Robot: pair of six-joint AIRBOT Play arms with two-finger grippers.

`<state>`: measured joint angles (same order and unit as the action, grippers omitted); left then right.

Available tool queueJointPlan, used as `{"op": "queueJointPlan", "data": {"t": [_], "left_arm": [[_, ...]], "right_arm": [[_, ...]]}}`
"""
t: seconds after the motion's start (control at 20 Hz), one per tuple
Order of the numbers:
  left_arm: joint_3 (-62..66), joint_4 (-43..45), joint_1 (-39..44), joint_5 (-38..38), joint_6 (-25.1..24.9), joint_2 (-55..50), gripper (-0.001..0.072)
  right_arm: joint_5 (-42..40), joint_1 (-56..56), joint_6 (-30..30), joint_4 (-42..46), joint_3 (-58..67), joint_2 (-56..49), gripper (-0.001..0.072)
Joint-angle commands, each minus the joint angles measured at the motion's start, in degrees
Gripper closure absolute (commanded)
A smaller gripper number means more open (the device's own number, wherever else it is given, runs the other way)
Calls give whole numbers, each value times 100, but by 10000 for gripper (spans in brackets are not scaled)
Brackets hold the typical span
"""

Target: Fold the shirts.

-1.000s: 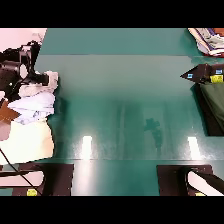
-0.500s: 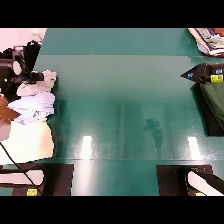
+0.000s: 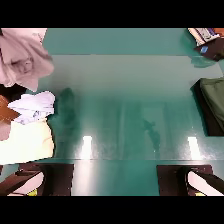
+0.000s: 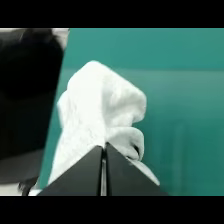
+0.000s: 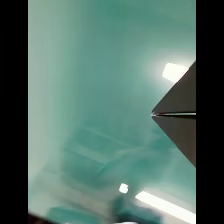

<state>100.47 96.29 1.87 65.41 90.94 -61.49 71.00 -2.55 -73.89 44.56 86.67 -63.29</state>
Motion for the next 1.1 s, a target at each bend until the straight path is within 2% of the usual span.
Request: {"op": "queueJointPlan", "data": {"t": [0.0, 0.2, 0.35, 0.4, 0.45, 0.5, 0.6, 0.75, 0.85, 1.05], "left_arm": [[382, -109, 1285, 387, -125, 417, 690], [-44, -308, 2929, 573, -87, -39, 689], [-507, -855, 3635, 553, -120, -645, 686], [-592, -1056, 3759, 555, -240, -874, 600], [-601, -1182, 3816, 564, -299, -1082, 286], [-601, -1180, 3821, 562, -299, -1244, 81], [-599, -658, 3689, 693, -289, -1318, 85], [-638, -297, 2903, 1530, -227, -1228, 86], [-1025, -437, 2190, 1812, -103, -1084, 86], [-3029, -1473, 1080, 1287, -90, -214, 86]], "right_arm": [[-199, 4, 2, 50, 702, 2, 697], [-179, 4, 2, 50, 1056, 2, 696], [20, 4, 2, 55, 1064, 0, 697], [109, 4, 2, 55, 1064, 0, 697], [179, 4, 2, 55, 1064, 0, 697], [234, 4, 2, 55, 1064, 2, 697], [387, 4, 2, 52, 1064, 2, 697], [466, 4, 2, 55, 1064, 2, 697], [466, 7, 2, 55, 1064, 2, 697], [463, 4, 4, 55, 1064, 2, 697]]}}
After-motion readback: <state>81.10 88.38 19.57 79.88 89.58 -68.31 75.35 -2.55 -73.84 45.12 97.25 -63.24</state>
